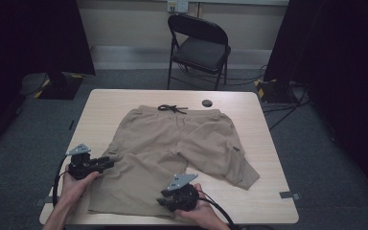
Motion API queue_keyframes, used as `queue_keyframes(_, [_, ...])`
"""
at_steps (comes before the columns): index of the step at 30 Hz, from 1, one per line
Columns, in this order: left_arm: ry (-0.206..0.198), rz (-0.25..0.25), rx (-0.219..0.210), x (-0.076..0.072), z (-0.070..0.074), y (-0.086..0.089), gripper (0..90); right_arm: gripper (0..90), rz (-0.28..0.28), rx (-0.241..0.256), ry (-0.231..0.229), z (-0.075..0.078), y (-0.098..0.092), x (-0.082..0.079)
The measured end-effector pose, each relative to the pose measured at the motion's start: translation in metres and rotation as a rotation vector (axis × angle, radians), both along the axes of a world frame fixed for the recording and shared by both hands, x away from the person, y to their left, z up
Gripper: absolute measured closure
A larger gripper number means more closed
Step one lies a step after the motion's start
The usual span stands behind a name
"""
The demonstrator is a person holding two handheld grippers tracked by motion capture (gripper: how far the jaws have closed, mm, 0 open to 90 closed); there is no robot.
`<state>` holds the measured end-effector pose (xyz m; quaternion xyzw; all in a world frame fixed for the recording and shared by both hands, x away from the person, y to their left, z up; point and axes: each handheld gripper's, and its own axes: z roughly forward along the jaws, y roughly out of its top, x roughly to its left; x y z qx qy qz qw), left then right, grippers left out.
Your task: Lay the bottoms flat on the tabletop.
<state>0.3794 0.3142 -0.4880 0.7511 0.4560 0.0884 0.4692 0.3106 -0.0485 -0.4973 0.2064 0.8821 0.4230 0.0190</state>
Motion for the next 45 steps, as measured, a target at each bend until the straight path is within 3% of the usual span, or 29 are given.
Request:
queue_keyframes(4, [0.011,-0.042,0.026,0.001,-0.002,-0.012,63.8,65.9,0.048,0.002,0.019,0.001,0.002,-0.015])
queue_keyframes(6, [0.029,-0.061,0.052,0.002,-0.008,-0.017,66.0,68.2,0.089,-0.02,0.027,0.003,0.005,-0.02])
queue_keyframes(9, [0.035,-0.089,0.087,0.0,-0.011,-0.023,67.8,66.3,0.078,-0.014,0.024,0.007,0.006,-0.014])
queue_keyframes(14, [0.046,-0.126,0.098,-0.011,-0.01,-0.023,67.1,61.0,-0.091,0.04,-0.027,0.02,-0.003,0.026])
queue_keyframes(16, [0.036,-0.14,0.138,-0.015,-0.007,-0.024,67.1,60.2,-0.142,0.047,-0.035,0.02,-0.004,0.043])
queue_keyframes(17, [0.032,-0.14,0.157,-0.016,-0.007,-0.025,67.1,59.4,-0.168,0.041,-0.049,0.02,-0.003,0.05])
queue_keyframes(19, [0.034,-0.136,0.15,-0.016,-0.007,-0.025,67.2,59.5,-0.199,0.038,-0.05,0.017,-0.002,0.059])
queue_keyframes(21, [0.033,-0.133,0.146,-0.015,-0.007,-0.023,67.1,59.5,-0.213,0.0,-0.067,0.013,0.001,0.062])
queue_keyframes(25, [0.039,-0.104,0.123,-0.012,-0.008,-0.017,62.3,59.3,-0.187,-0.063,-0.086,0.001,0.004,0.056])
queue_keyframes(38, [0.047,-0.037,0.092,-0.008,-0.008,-0.01,48.9,58.9,-0.135,-0.051,-0.128,-0.002,-0.008,0.02])
queue_keyframes(45, [0.036,-0.022,0.086,-0.006,-0.01,-0.01,48.8,51.3,-0.107,-0.077,-0.101,0.001,-0.008,0.006])
